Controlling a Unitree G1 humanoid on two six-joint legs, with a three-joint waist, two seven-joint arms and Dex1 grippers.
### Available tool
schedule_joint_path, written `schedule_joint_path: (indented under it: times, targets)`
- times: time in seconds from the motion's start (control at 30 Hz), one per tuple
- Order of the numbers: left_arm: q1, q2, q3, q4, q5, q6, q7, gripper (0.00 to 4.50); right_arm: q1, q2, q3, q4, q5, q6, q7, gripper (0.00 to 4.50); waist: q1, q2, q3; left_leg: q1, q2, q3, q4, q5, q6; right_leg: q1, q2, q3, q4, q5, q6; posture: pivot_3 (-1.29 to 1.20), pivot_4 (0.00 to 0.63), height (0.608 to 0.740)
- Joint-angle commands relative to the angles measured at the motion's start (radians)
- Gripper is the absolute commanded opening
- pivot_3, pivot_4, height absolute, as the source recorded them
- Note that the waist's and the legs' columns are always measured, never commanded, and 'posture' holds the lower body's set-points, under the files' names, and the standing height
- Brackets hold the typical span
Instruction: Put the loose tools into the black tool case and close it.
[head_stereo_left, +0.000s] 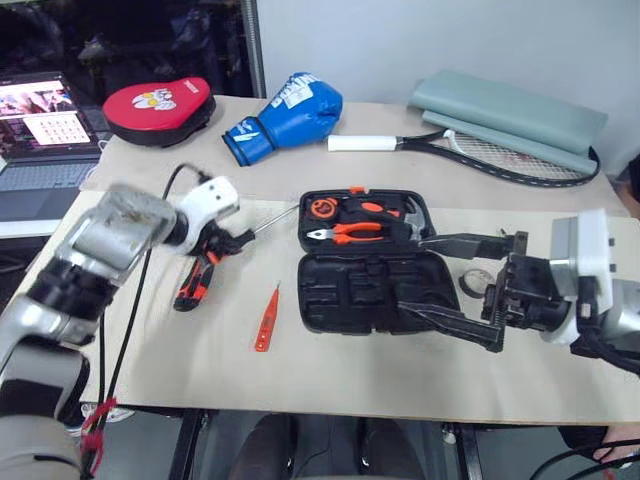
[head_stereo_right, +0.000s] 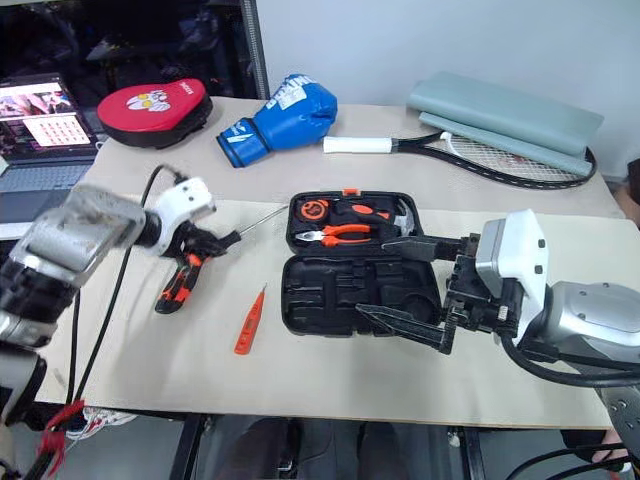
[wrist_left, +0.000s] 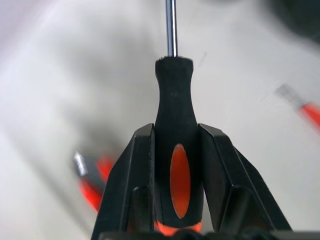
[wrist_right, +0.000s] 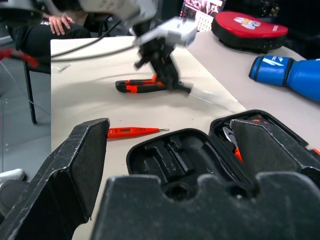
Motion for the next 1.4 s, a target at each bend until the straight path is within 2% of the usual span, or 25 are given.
schedule_joint_path:
  times: [0.03,0.1,0.13,0.17,0.23,0.3,0.4,0.63,0.83,1.0,1.4]
  targets:
    - [-0.142,-0.094,-0.031,0.136,0.078,-0.149,-0.155,0.82,0.021,-0.013,-0.053,-0.024,0.016,0.007,-0.004,4.50,0.001,0.000,0.000,0.000,-0.001,0.001,0.001,-0.001,0.001,0.001,0.000,0.001,0.000,0.001,0.001,0.00,0.150,0.736]
    - [-0.209,-0.142,-0.060,0.220,0.147,-0.115,-0.156,0.82,0.033,-0.014,-0.063,-0.039,0.024,0.013,-0.018,4.50,-0.002,0.000,0.000,-0.003,-0.001,0.001,0.003,-0.002,0.003,0.001,-0.001,0.001,0.000,0.001,0.003,0.00,0.150,0.736]
    - [-0.224,-0.157,-0.058,0.248,0.169,-0.160,-0.156,0.82,0.038,-0.014,-0.069,-0.045,0.028,0.016,-0.025,4.50,-0.005,0.000,0.000,-0.004,-0.001,0.001,0.004,-0.002,0.004,0.000,-0.001,0.001,0.001,0.002,0.004,0.00,0.150,0.736]
    - [-0.229,-0.169,-0.042,0.248,0.161,-0.211,-0.189,0.82,0.045,-0.012,-0.079,-0.052,0.036,0.020,-0.034,4.50,-0.013,0.000,0.000,-0.004,-0.002,0.001,0.005,-0.003,0.005,0.000,-0.001,0.001,0.000,0.002,0.004,0.00,0.150,0.736]
    - [-0.235,-0.193,-0.019,0.194,0.107,-0.179,-0.298,0.82,0.065,-0.012,-0.098,-0.063,0.043,0.025,-0.041,4.50,-0.028,-0.001,0.000,-0.004,-0.001,0.001,0.005,-0.003,0.005,0.000,-0.001,0.002,0.001,0.002,0.005,0.00,0.150,0.736]
    - [-0.231,-0.224,-0.020,0.158,0.103,-0.185,-0.335,0.82,0.079,-0.015,-0.109,-0.067,0.042,0.026,-0.040,4.50,-0.030,-0.001,0.000,-0.004,-0.001,0.001,0.005,-0.003,0.005,0.000,-0.001,0.002,0.002,0.002,0.005,0.00,0.150,0.736]
    - [-0.204,-0.283,-0.037,0.143,0.153,-0.264,-0.311,0.82,0.081,-0.022,-0.110,-0.062,0.034,0.025,-0.044,4.50,-0.027,-0.001,0.000,-0.005,-0.001,0.000,0.007,-0.003,0.005,0.000,-0.001,0.002,0.001,0.002,0.005,0.00,0.150,0.736]
    - [-0.138,-0.415,-0.096,0.138,0.271,-0.205,-0.211,0.82,0.151,0.000,-0.143,-0.077,0.007,0.030,-0.079,4.50,-0.026,-0.001,0.000,-0.003,-0.001,0.000,0.009,-0.003,0.006,0.001,-0.001,0.003,0.002,0.002,0.005,0.00,0.150,0.736]
    - [-0.115,-0.476,-0.097,0.199,0.331,-0.202,-0.149,0.82,0.223,0.013,-0.199,-0.095,0.001,0.028,-0.097,4.50,-0.027,-0.001,0.000,-0.003,-0.001,0.001,0.009,-0.003,0.006,0.001,-0.001,0.004,0.002,0.003,0.005,0.00,0.150,0.736]
    - [-0.124,-0.508,-0.092,0.249,0.365,-0.175,-0.125,0.82,0.236,0.014,-0.216,-0.093,0.002,0.026,-0.105,4.50,-0.025,-0.001,0.000,-0.003,-0.001,0.001,0.010,-0.003,0.006,0.001,-0.001,0.004,0.003,0.003,0.005,0.00,0.150,0.736]
    - [-0.099,-0.487,-0.082,0.220,0.395,-0.108,-0.134,0.82,0.224,0.021,-0.193,-0.087,-0.006,0.017,-0.126,4.50,-0.025,-0.001,0.000,-0.003,-0.001,0.001,0.010,-0.003,0.006,0.001,-0.001,0.004,0.003,0.003,0.005,0.00,0.150,0.736]
